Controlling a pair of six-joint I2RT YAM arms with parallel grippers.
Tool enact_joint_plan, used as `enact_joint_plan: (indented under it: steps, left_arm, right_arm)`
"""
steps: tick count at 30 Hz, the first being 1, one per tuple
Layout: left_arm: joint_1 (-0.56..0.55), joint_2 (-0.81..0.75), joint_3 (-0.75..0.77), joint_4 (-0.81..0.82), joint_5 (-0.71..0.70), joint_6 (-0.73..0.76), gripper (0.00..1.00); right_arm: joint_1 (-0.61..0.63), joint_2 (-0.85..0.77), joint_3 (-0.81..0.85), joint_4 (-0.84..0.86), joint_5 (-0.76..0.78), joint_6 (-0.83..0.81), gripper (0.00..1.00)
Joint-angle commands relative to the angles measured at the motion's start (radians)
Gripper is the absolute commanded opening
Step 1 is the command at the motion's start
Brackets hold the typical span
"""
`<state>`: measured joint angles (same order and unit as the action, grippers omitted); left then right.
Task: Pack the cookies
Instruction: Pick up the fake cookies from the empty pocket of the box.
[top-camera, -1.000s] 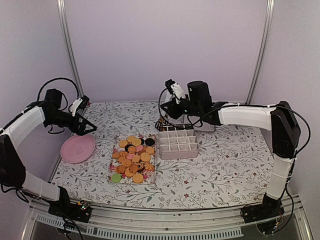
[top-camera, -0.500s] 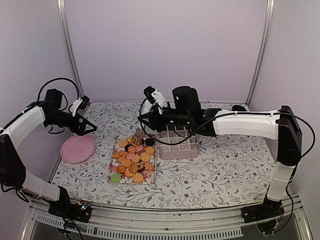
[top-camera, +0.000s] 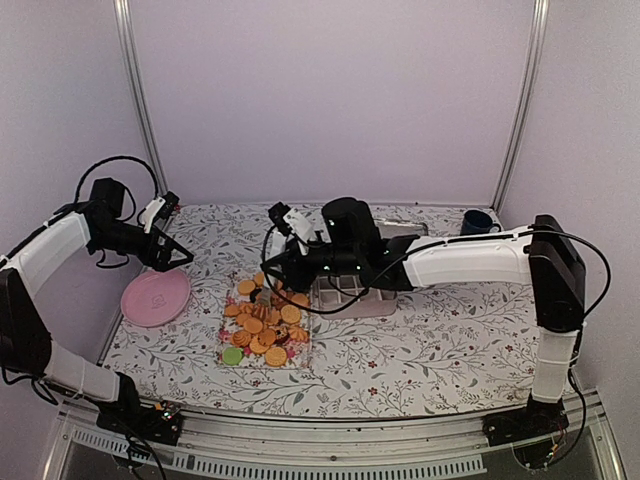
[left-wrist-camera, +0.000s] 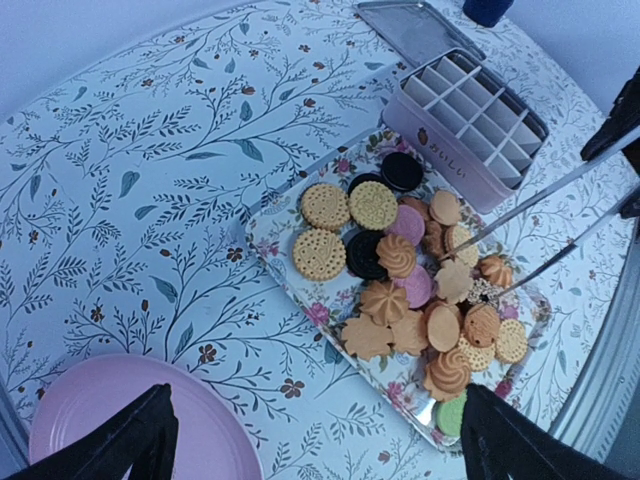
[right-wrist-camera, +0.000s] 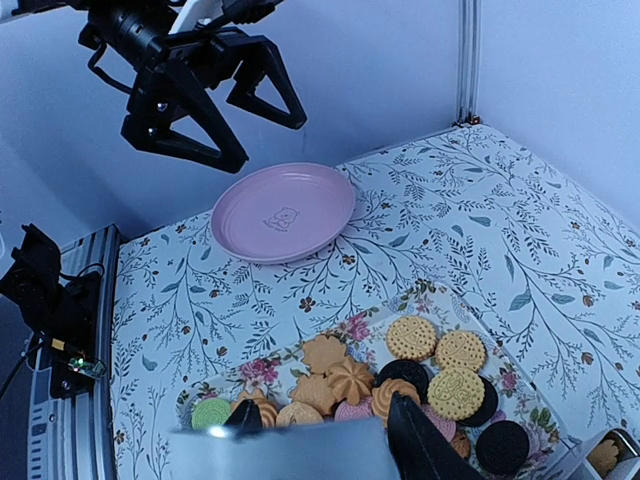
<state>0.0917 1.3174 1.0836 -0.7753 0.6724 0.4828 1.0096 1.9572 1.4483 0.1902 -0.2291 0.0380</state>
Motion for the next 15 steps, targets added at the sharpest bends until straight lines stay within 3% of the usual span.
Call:
enact_joint_plan:
  steps: [1,15]
  left_arm:
    - [0.002,0.001,0.008,-0.007,0.012,0.012,0.99]
    - [0.001,0.003,-0.002,0.007,0.018,-0.001,0.99]
  right_arm:
    - [-0.002,0.022,0.024,0.032,0.005,0.004,0.43]
    - [-0.002,0.062,0.009,0.007,0.040,-0.027,0.44]
